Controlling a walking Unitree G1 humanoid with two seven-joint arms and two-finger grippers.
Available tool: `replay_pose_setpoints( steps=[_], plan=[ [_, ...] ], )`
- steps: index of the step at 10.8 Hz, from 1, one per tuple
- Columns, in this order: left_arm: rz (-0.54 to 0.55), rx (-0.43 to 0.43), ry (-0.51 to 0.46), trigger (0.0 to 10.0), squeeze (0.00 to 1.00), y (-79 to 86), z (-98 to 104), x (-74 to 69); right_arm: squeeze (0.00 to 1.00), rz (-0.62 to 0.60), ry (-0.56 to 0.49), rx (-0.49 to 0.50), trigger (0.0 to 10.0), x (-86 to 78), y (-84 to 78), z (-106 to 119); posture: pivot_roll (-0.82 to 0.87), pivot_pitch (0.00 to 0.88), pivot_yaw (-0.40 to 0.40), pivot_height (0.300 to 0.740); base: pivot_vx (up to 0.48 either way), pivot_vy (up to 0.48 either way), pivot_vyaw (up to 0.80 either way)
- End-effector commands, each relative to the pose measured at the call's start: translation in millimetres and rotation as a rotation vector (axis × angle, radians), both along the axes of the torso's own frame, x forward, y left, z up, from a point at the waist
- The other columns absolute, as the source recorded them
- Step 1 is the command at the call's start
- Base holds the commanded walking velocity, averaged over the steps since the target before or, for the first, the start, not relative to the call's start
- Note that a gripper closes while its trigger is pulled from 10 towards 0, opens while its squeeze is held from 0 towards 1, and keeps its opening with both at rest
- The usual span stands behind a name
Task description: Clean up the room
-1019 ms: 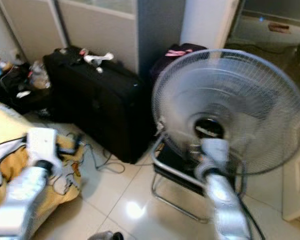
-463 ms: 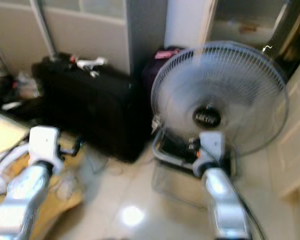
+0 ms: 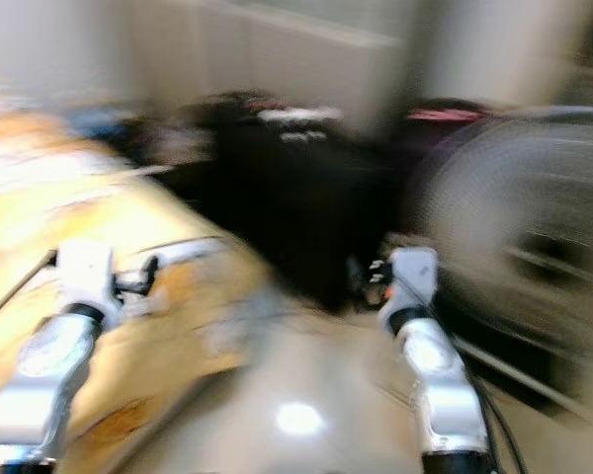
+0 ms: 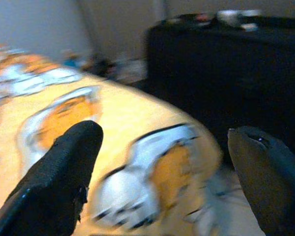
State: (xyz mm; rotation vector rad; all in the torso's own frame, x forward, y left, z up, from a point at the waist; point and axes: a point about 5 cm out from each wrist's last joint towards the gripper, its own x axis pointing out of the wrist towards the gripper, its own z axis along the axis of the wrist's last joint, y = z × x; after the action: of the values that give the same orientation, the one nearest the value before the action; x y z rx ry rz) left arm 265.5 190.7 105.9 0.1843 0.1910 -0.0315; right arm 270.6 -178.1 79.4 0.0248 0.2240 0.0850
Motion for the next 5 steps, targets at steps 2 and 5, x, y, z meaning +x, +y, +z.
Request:
replay_pose_setpoints(
  steps=[2, 5],
  plan=[
    [0.011, 0.023, -0.021, 10.0, 1.0, 3.0, 5.6, 7.6, 1.0, 0.023, -0.011, 0.014, 10.0, 6.6, 5.5, 2.5, -0.09, 0.0, 0.019, 0.74, 0.0, -0.48, 0.8],
    [0.029, 0.026, -0.033, 10.0, 1.0, 4.4, 11.0, 16.5, 1.0, -0.026, -0.004, 0.031, 10.0, 15.5, -2.4, 4.2, -0.08, 0.0, 0.019, 0.74, 0.0, -0.32, 0.8]
  ],
)
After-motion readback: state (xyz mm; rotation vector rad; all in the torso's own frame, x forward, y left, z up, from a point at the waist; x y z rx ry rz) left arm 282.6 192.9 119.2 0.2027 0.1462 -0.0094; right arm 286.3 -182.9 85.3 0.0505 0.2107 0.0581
